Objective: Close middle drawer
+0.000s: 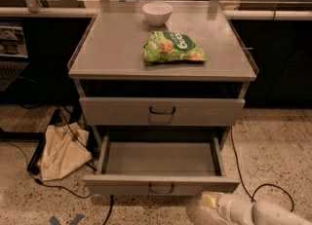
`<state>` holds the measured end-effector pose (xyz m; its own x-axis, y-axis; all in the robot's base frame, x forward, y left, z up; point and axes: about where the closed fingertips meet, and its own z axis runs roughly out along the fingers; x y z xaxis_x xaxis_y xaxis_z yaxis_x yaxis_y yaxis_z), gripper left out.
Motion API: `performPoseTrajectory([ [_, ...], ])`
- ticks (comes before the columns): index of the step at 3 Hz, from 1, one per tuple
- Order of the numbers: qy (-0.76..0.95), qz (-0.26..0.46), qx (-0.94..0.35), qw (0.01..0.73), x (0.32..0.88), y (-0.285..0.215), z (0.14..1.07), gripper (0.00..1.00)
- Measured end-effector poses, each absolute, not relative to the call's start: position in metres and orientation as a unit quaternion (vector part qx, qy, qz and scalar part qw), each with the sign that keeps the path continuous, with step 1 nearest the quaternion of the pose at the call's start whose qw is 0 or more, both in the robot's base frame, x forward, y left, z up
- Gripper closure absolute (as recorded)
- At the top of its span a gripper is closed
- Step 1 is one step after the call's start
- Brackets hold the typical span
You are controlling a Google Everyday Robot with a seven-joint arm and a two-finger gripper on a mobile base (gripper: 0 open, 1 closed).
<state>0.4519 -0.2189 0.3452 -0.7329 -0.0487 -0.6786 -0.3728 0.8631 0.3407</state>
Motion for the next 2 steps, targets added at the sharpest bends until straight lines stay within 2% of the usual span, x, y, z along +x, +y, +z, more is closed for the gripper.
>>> performPoseTrajectory([
  [2,0.882,0.258,-0.187,0.348,0.504,-0.191,0.356,1.00],
])
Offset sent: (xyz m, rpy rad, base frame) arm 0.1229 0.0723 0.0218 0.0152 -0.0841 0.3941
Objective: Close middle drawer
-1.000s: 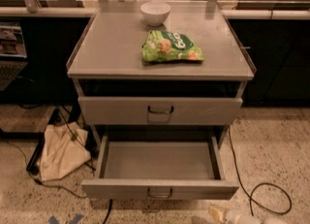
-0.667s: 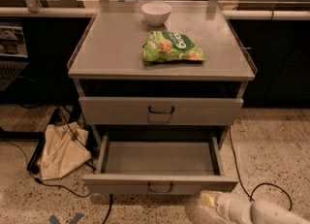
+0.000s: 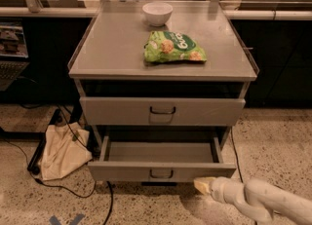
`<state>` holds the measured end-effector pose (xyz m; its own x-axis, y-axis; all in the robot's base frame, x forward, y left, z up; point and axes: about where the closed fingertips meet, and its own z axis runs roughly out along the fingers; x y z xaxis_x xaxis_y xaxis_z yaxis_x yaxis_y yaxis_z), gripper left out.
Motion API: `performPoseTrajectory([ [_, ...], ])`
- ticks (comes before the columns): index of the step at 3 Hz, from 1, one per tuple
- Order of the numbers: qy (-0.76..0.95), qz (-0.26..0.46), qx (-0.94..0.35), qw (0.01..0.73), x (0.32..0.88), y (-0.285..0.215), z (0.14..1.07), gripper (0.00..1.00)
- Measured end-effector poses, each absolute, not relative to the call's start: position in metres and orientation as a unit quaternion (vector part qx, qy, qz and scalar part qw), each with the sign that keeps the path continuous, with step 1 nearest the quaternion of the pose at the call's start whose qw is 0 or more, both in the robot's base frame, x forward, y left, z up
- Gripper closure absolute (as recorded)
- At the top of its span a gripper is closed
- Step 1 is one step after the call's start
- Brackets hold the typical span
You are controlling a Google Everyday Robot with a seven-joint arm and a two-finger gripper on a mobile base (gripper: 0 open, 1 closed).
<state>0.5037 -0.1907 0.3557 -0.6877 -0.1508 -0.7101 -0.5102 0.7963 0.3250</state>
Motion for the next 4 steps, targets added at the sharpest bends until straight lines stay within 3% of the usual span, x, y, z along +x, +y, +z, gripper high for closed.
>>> performPoseTrajectory([
  [2,0.856,0.293,-0.268,0.330,0.548,-0.159,0.363,1.00],
  [3,0.836,0.290,-0.310,0.347,0.610,-0.126,0.377,1.00],
  [4,0.836,0.290,-0.310,0.347,0.610,-0.126,0.377,1.00],
])
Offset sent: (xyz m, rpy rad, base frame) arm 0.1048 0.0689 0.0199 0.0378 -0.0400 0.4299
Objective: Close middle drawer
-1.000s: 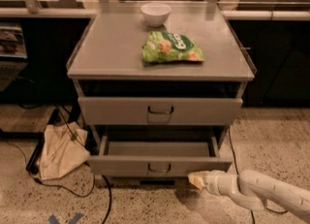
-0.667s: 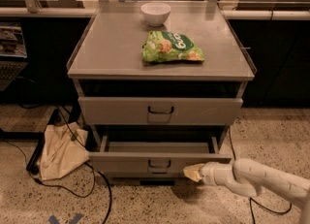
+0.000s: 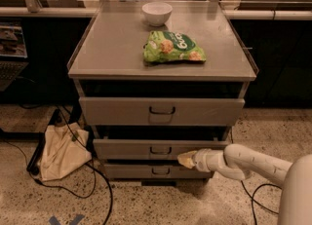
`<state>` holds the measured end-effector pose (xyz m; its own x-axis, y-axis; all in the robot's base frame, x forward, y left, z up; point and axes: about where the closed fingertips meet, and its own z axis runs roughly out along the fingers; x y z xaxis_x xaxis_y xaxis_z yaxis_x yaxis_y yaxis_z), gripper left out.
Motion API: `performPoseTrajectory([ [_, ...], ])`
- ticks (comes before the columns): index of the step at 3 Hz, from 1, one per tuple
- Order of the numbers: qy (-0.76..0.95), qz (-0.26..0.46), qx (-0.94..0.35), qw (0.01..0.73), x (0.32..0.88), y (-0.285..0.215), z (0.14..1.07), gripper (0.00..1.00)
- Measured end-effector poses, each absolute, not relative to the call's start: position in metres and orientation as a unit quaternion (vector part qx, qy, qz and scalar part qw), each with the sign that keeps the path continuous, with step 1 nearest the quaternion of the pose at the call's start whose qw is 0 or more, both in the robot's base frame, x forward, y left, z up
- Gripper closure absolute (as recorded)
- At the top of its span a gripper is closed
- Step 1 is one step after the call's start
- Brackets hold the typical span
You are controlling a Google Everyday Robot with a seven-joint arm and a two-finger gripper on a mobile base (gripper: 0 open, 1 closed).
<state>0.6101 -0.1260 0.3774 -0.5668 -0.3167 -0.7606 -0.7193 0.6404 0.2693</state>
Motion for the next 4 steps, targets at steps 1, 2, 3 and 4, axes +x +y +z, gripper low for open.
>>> performPoseTrajectory([
  [1,0.837,0.265,-0.310,0.365,0.635,-0.134,0.386,1.00],
  [2,0.835,0.250,-0.312,0.379,0.648,-0.137,0.395,1.00],
  [3,0.834,0.245,-0.312,0.383,0.649,-0.138,0.398,1.00],
  [4,0.845,0.254,-0.270,0.385,0.623,-0.138,0.385,1.00],
])
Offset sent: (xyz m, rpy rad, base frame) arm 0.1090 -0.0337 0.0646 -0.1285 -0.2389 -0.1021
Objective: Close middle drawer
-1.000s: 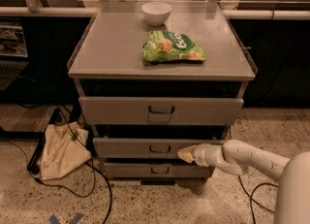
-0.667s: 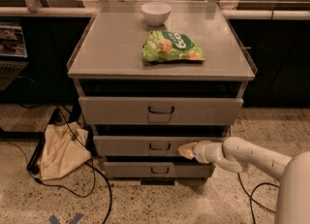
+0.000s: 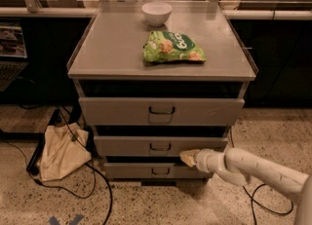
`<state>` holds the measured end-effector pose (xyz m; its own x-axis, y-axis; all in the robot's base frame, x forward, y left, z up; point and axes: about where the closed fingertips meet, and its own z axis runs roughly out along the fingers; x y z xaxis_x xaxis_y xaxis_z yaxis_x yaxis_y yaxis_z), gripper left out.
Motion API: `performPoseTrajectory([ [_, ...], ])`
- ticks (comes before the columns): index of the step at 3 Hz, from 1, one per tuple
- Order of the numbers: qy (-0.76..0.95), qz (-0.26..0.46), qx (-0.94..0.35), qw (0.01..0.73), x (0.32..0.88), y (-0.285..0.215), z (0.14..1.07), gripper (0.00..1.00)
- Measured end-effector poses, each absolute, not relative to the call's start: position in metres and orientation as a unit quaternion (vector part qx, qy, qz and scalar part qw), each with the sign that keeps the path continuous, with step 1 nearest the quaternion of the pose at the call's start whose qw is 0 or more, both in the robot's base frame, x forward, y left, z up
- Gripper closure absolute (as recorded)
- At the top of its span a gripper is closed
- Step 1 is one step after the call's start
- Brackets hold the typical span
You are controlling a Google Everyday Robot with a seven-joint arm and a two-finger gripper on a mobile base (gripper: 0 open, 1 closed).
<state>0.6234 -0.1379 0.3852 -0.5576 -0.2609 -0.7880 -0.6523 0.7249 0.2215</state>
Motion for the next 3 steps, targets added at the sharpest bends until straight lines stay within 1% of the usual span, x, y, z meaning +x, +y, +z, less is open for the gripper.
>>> performPoseTrajectory([
  [1,0.855,0.264,-0.208,0.394,0.5825,-0.1375,0.3703,1.00],
  [2,0.855,0.264,-0.195,0.403,0.5809,-0.1422,0.3760,0.81],
  [3,0.855,0.264,-0.196,0.402,0.5810,-0.1419,0.3759,0.50],
])
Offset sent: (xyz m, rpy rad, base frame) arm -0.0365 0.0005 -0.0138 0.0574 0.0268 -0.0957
